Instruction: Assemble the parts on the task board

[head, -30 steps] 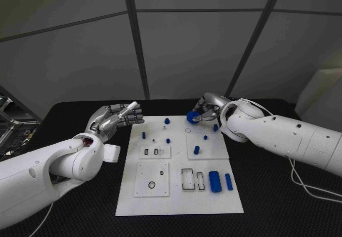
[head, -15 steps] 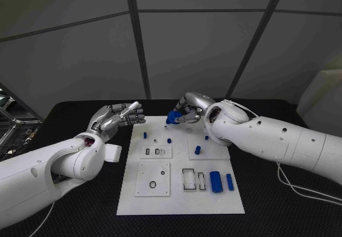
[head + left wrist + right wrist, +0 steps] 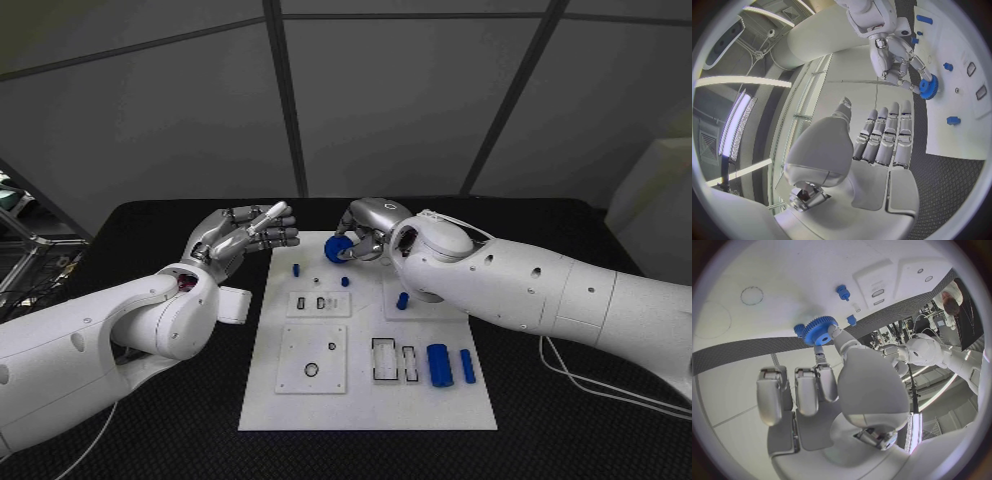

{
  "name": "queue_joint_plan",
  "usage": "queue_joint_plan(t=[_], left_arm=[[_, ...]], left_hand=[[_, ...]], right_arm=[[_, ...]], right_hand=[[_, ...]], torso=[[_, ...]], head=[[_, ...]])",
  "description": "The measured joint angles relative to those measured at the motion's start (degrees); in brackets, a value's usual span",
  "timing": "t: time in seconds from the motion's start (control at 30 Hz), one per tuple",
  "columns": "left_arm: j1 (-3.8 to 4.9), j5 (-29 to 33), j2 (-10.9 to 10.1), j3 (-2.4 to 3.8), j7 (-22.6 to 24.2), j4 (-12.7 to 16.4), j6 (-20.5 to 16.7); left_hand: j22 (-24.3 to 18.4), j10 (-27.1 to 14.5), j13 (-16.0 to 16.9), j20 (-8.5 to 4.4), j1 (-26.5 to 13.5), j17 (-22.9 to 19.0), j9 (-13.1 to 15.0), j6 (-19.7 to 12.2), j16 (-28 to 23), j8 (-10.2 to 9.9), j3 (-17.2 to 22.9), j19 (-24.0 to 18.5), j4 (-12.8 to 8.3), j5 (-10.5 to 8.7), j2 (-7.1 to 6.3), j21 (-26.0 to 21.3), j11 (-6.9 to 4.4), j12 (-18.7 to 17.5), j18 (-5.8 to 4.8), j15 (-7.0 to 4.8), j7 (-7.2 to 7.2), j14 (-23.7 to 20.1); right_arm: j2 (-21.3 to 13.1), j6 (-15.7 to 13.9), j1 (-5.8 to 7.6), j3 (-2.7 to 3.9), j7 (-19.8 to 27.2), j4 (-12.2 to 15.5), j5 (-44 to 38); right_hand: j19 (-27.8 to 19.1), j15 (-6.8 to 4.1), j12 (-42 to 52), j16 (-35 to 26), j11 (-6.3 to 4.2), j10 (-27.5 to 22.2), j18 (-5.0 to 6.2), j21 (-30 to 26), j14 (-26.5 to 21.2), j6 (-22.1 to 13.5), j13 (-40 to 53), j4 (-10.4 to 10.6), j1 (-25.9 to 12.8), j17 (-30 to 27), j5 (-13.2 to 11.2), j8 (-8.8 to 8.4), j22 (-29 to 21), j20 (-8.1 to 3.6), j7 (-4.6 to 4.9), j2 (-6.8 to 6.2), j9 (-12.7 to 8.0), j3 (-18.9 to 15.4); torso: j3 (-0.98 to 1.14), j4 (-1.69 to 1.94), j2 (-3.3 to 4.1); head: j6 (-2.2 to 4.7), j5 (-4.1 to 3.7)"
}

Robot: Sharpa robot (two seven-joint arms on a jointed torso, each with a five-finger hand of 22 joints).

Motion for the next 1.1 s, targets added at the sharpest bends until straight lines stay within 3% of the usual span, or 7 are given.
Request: queue_joint_plan(t=[0.4, 0.6, 0.63, 0.67, 0.8, 0.9, 1.1], left_arm=[[0.00, 0.0, 0.1, 0.00, 0.0, 0.0, 0.0], [0.01, 0.0, 0.1, 0.00, 0.0, 0.0, 0.1], [0.01, 0.0, 0.1, 0.00, 0.0, 0.0, 0.1], [0.01, 0.0, 0.1, 0.00, 0.0, 0.0, 0.1], [0.01, -0.1, 0.0, 0.00, 0.0, 0.0, 0.1], [0.01, -0.1, 0.0, 0.00, -0.1, 0.0, 0.1], [0.02, -0.1, 0.0, 0.00, -0.1, 0.0, 0.0]], left_hand=[[0.0, 0.0, 0.0, 0.00, 0.0, 0.0, 0.0, 0.0, 0.0, 0.0, 0.0, 0.0, 0.0, 0.00, 0.00, 0.0, 0.00, 0.0, 0.00, 0.00, 0.00, 0.0], [0.0, 0.0, 0.0, 0.00, 0.0, 0.0, 0.0, 0.0, 0.0, 0.0, 0.0, 0.0, 0.0, 0.00, 0.00, 0.0, 0.00, 0.0, 0.00, 0.00, 0.00, 0.0], [0.0, 0.0, 0.0, 0.00, 0.0, 0.0, 0.0, 0.0, 0.0, 0.0, 0.0, 0.0, 0.0, 0.00, 0.00, 0.0, 0.00, 0.0, 0.00, 0.00, 0.00, 0.0], [0.0, 0.0, 0.0, 0.00, 0.0, 0.0, 0.0, 0.0, -0.2, 0.0, 0.0, 0.0, 0.0, 0.00, 0.00, 0.0, 0.00, 0.0, 0.00, 0.00, 0.00, 0.0], [-0.1, 0.0, 0.0, 0.00, 0.0, 0.0, 0.0, 0.0, -0.3, 0.0, -0.2, 0.0, -0.2, 0.00, 0.00, 0.0, 0.00, 0.0, 0.00, 0.00, 0.00, 0.0], [-0.1, 0.0, 0.0, 0.00, 0.0, 0.0, 0.0, 0.0, -0.3, 0.0, -0.2, 0.0, -0.2, 0.00, 0.00, 0.0, 0.00, 0.0, 0.00, 0.00, 0.00, 0.0], [-0.1, 0.0, 0.0, 0.00, 0.0, 0.0, 0.0, 0.0, -0.3, 0.0, -0.2, 0.0, -0.2, 0.00, 0.00, 0.0, 0.00, 0.0, -0.01, 0.00, 0.00, 0.0]], right_arm=[[1.7, 2.0, -0.01, -0.25, -1.4, -1.8, -1.8], [2.3, 2.8, -0.01, -0.30, -2.0, -2.7, -2.2], [2.4, 2.9, -0.01, -0.31, -2.1, -2.9, -2.3], [2.5, 3.0, -0.01, -0.33, -2.1, -3.0, -2.3], [2.7, 3.5, -0.07, -0.36, -2.3, -3.5, -2.4], [2.7, 4.1, -0.06, -0.35, -2.4, -3.7, -2.4], [2.8, 5.2, -0.03, -0.35, -2.6, -3.8, -2.4]], right_hand=[[0.0, 0.01, -0.4, -0.3, 0.00, 0.0, 0.00, 0.0, 0.0, 0.0, 0.0, 0.0, -0.9, 0.0, -0.3, -0.56, 0.0, 0.00, 0.00, -0.04, 0.0, 0.0], [0.0, 0.37, -1.3, -0.8, 0.46, 0.0, 0.01, 0.0, -0.1, -0.1, 0.0, 0.0, -3.0, 0.0, -0.5, -2.14, 0.0, 0.00, -0.10, -0.90, 0.0, 0.0], [0.0, 0.79, -1.6, -1.1, 0.91, 0.0, 0.00, 0.0, -0.1, -1.1, 0.0, 0.0, -3.6, 0.0, -0.6, -2.18, 0.0, 0.28, -0.26, -1.01, 0.2, 0.0], [0.0, 1.12, -1.9, -1.1, 1.28, 0.0, -0.01, 0.0, 0.0, -2.8, 0.0, 0.1, -4.0, 0.0, -0.6, -2.07, 0.0, 0.68, -0.12, -1.22, 2.4, -0.1], [0.0, 1.66, -2.4, -1.1, 1.76, 0.1, 0.01, 0.0, 0.0, -6.6, 0.0, 0.9, -5.7, 0.0, -1.1, -2.14, 0.0, 1.30, 0.61, -2.10, 2.4, -1.2], [-0.1, 1.65, -2.4, -1.1, 1.96, -0.1, 0.00, 0.0, 0.0, -7.0, 0.0, 2.3, -7.0, 0.0, -1.1, -2.15, 0.0, 1.38, 0.81, -3.36, 2.2, -2.5], [0.1, 1.65, -2.4, -1.1, 1.96, -0.1, 0.01, 0.0, 0.0, -7.1, 0.0, 4.3, -8.0, 0.0, -1.1, -2.15, 0.0, 1.60, 0.74, -4.11, 2.2, -3.3]], torso=[[0.02, -0.09, -0.01], [0.02, -0.11, -0.01], [0.02, -0.11, -0.01], [0.02, -0.11, -0.02], [0.02, -0.11, -0.02], [0.02, -0.11, -0.02], [0.04, -0.12, -0.02]], head=[[-0.10, 0.14], [-0.14, 0.14], [-0.14, 0.14], [-0.14, 0.14], [-0.14, 0.14], [-0.14, 0.20], [-0.18, 0.23]])
